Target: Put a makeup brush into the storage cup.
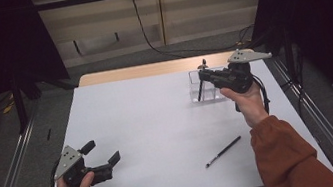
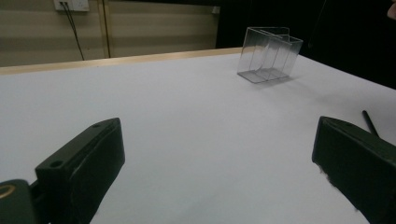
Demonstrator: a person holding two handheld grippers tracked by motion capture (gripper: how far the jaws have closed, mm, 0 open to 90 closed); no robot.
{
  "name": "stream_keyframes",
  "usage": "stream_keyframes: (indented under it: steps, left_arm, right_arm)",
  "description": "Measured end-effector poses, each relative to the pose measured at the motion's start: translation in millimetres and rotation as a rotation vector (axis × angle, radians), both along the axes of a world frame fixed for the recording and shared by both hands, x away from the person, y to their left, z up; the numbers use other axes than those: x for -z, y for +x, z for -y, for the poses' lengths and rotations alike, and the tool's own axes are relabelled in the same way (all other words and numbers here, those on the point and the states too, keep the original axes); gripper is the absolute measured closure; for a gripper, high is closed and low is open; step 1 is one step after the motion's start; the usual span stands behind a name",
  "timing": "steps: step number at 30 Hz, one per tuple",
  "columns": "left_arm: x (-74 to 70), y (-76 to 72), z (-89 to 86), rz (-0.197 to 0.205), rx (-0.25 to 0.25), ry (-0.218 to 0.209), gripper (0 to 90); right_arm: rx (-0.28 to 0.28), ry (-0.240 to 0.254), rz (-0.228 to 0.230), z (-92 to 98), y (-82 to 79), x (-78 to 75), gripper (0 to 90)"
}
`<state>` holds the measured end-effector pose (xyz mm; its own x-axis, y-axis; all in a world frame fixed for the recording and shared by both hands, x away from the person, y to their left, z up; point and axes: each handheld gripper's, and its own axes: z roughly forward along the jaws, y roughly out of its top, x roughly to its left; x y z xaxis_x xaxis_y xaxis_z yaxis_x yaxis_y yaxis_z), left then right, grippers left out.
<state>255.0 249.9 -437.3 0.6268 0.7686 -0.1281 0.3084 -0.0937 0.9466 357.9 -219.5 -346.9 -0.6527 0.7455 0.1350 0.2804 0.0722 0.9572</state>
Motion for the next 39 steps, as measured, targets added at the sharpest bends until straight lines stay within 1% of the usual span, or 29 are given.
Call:
stream_keyframes:
  steps: [1, 2, 4, 5, 6, 8, 10, 11, 12, 15, 18, 20, 21, 23, 25, 26, 29, 33, 36, 39]
  left_arm:
    - [-0.1, 0.0, -0.6, -0.001, 0.0, 0.003, 2.6]
    - [0.0, 0.1, -1.4, -0.004, 0.003, -0.002, 2.6]
    - [-0.2, -0.5, -2.1, -0.007, -0.003, 0.002, 2.6]
    - [-0.3, -0.8, -2.7, -0.001, -0.001, 0.001, 2.6]
    - [-0.9, -1.5, -2.9, -0.003, 0.002, -0.004, 2.6]
    - [-1.4, -2.5, -2.5, 0.002, 0.001, -0.004, 2.6]
    - [-2.1, -3.1, -2.9, 0.003, 0.002, 0.011, 2.5]
    - [-1.8, -3.2, -2.8, 0.001, 0.002, 0.006, 2.5]
    - [-1.5, -3.0, -3.2, -0.002, 0.009, -0.004, 2.5]
    - [-1.4, -2.6, -3.7, -0.003, -0.005, 0.008, 2.5]
    - [-1.2, -2.5, -4.2, -0.005, -0.002, 0.01, 2.5]
    - [-1.5, -3.0, -3.9, -0.007, 0.0, 0.009, 2.5]
    - [-1.4, -3.1, -4.2, -0.005, 0.006, 0.006, 2.5]
    - [-1.5, -3.2, -5.2, -0.009, 0.003, 0.01, 2.5]
    - [-1.6, -3.0, -5.9, -0.011, -0.002, 0.008, 2.5]
    - [-1.7, -3.1, -6.0, -0.01, -0.002, 0.007, 2.5]
    - [-1.7, -3.5, -5.6, -0.007, 0.0, 0.008, 2.5]
    - [-2.0, -4.5, -5.2, -0.008, 0.005, 0.013, 2.5]
    - [-2.4, -4.7, -6.1, -0.005, -0.001, 0.009, 2.5]
    - [-2.6, -5.0, -6.7, -0.001, -0.003, 0.002, 2.5]
  right_arm:
    - [0.0, 0.0, 0.0, 0.0, 0.0, 0.0, 84.3]
    - [0.006, -0.001, 0.002, 1.1, 2.3, -1.9, 84.3]
    - [0.019, -0.004, 0.005, 3.0, 6.5, -5.4, 84.3]
    - [0.029, -0.001, 0.009, 4.0, 10.2, -8.6, 84.3]
    - [0.029, -0.001, 0.009, 4.0, 10.2, -8.6, 84.3]
    - [0.037, -0.011, 0.011, 3.7, 14.5, -11.6, 84.3]
    - [0.048, -0.014, 0.012, 3.6, 19.4, -14.2, 84.3]
    - [0.053, -0.009, 0.011, 3.7, 21.7, -15.1, 84.3]
    - [0.062, -0.013, 0.01, 3.7, 24.0, -15.8, 84.3]
    - [0.081, -0.034, 0.007, 3.7, 30.2, -17.8, 84.3]
    - [0.1, -0.041, 0.005, 5.4, 35.9, -20.1, 84.3]
    - [0.111, -0.031, 0.008, 6.2, 39.1, -22.2, 84.3]
    - [0.116, -0.032, 0.017, 5.6, 40.0, -23.5, 84.3]
    - [0.114, -0.037, 0.018, 3.6, 41.9, -24.8, 84.3]
    - [0.115, -0.041, 0.019, 1.7, 45.8, -23.8, 84.3]
    - [0.118, -0.048, 0.015, -0.5, 50.7, -21.0, 84.3]
    - [0.132, -0.039, 0.003, -2.8, 55.5, -17.7, 84.3]
    - [0.148, -0.063, -0.001, -6.0, 63.1, -15.4, 84.3]
    - [0.158, -0.072, -0.005, -6.2, 66.4, -14.2, 84.3]
    - [0.156, -0.07, -0.009, -6.4, 67.3, -10.9, 84.3]
